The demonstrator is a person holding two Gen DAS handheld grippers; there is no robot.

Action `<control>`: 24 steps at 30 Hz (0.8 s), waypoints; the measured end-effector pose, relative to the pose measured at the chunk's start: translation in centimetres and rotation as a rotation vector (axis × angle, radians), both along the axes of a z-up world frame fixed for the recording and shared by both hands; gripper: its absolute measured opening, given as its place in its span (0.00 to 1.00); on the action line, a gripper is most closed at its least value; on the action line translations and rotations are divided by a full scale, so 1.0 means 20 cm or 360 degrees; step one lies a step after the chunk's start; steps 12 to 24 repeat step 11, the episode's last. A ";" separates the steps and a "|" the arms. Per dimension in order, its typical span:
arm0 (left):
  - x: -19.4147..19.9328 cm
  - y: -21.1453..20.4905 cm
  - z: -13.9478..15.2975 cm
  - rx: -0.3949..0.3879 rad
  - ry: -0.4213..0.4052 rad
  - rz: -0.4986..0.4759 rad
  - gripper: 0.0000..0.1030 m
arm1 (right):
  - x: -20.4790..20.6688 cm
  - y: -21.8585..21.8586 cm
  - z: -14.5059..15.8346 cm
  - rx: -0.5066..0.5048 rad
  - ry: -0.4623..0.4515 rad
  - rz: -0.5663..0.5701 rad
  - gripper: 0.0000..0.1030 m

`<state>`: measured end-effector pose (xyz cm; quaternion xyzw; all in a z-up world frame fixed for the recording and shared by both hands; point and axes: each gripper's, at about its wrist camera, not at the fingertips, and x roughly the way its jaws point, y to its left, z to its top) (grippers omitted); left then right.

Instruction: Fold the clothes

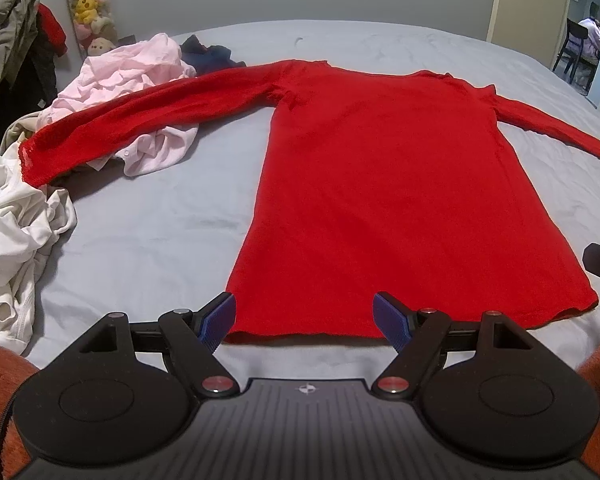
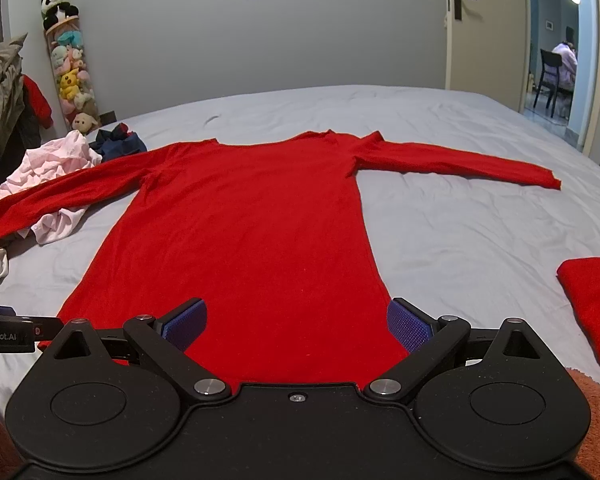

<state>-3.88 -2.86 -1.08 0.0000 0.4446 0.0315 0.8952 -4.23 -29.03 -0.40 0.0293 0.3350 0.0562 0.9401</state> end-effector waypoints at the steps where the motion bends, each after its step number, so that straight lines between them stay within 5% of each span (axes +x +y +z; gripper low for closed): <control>1: 0.00 0.00 0.00 -0.0001 -0.0001 -0.0002 0.73 | 0.00 0.00 0.00 -0.0001 0.0001 0.0001 0.93; 24: 0.00 0.01 0.00 -0.0027 -0.0009 0.0002 0.73 | 0.00 0.01 0.00 -0.0015 0.0004 0.0000 0.93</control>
